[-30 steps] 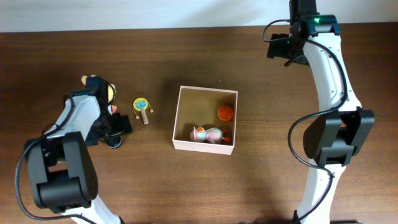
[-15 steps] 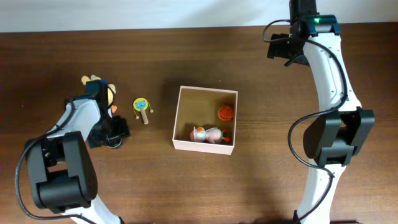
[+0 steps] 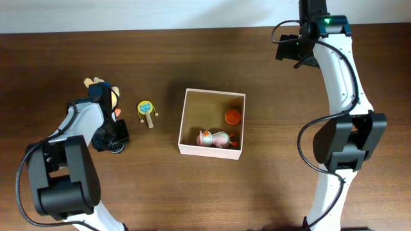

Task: Pack container
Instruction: 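Lower the left gripper onto the black wheel ball and close, then lift the black ball and carry it right over the box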

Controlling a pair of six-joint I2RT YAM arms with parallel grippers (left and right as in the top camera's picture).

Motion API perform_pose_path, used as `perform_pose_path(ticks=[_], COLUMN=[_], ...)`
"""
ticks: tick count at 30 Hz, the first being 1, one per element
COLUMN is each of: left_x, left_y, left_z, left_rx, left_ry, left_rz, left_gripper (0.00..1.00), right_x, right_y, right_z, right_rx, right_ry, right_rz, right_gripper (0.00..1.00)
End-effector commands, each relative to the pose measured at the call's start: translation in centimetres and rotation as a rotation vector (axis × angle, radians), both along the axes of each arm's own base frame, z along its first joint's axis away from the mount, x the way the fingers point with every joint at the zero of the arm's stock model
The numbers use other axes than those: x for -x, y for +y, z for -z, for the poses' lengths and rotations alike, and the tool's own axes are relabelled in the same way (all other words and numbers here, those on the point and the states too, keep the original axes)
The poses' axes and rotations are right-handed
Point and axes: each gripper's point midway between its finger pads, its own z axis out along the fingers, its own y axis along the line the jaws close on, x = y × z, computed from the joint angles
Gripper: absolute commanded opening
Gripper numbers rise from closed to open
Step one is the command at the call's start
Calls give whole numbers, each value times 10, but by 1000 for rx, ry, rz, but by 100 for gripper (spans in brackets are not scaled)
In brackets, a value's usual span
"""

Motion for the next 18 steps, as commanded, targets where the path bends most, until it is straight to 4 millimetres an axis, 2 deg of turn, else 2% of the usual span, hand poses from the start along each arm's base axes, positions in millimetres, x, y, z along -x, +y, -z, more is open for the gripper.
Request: perform_pose_path(ticks=[1,6,9,15,18], left_x=[-3,-24,-41,-75,-94], left_y=[3,6,8,11,2], left_z=[-2,-22,-42,-89,-115], left_rx=[-8,-15,-20,-30,-3], left_ry=[-5,-53,-93,-190,-259], left_rz=[-5,-5,-5,-2,15], left_gripper=[47,47,47,47,48], right_x=[1,1,1,1,1], right_y=[-2,-2,-2,-2,-2], right_z=[4,4,4,4,4], right_rx=[-1,-1,-1,-1,-1], right_ry=[8,8,8,8,8], right_rz=[12,11,11,11,11], right_gripper=[99,99,99,99,99])
